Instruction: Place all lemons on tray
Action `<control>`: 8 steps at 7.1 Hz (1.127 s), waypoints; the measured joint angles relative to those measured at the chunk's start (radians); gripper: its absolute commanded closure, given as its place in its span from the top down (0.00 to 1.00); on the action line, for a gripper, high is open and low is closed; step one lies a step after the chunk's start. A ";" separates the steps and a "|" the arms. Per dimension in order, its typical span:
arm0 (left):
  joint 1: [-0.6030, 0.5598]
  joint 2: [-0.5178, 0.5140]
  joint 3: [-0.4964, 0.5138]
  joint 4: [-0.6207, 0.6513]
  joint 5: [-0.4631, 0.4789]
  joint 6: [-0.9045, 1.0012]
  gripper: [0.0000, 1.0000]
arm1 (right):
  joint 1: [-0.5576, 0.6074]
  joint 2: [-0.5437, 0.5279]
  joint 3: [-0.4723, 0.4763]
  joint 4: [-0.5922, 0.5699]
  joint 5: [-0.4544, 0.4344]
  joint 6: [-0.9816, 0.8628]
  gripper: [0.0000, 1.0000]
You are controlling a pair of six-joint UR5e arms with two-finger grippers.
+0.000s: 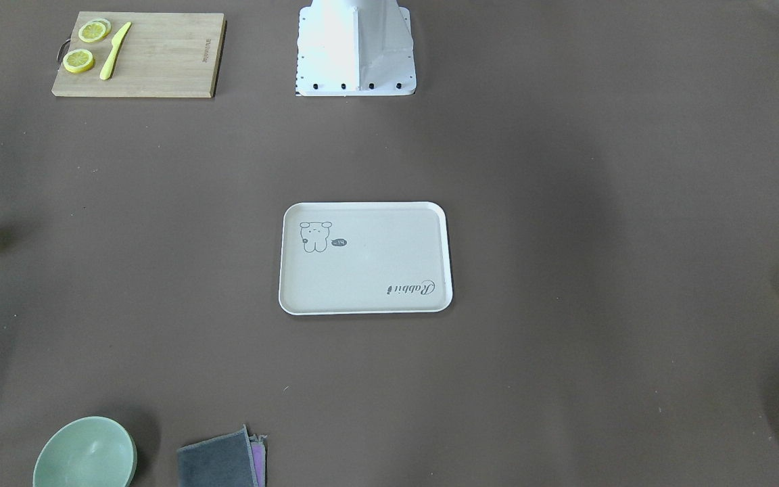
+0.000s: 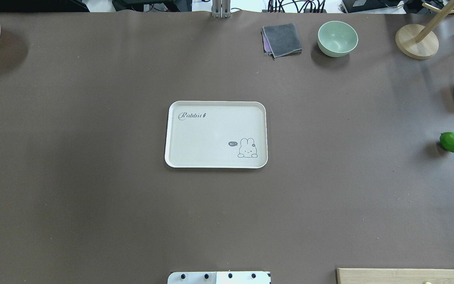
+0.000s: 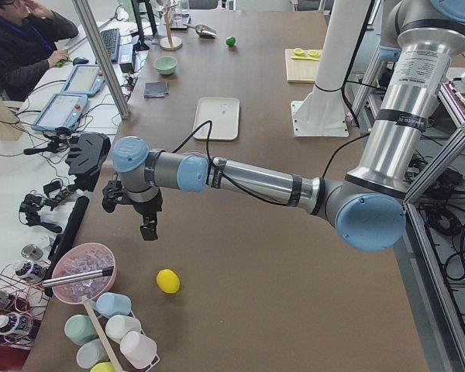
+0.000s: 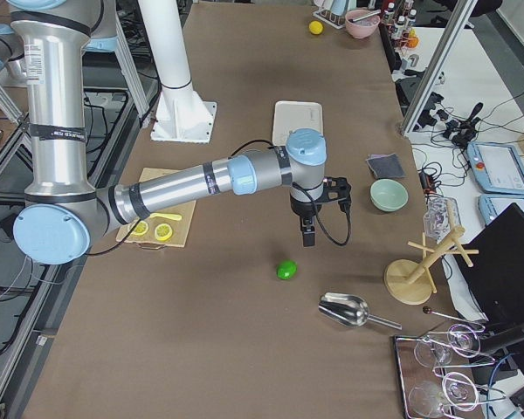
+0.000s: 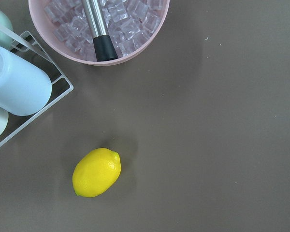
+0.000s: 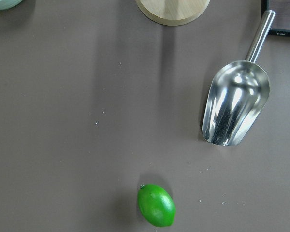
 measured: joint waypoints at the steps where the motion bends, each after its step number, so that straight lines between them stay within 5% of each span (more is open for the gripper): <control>1: 0.000 0.006 -0.003 0.000 0.000 0.001 0.98 | 0.000 0.000 0.001 0.000 0.000 0.000 1.00; 8: 0.007 0.019 -0.009 -0.007 -0.041 -0.063 0.98 | -0.040 0.031 -0.048 -0.003 0.029 -0.007 1.00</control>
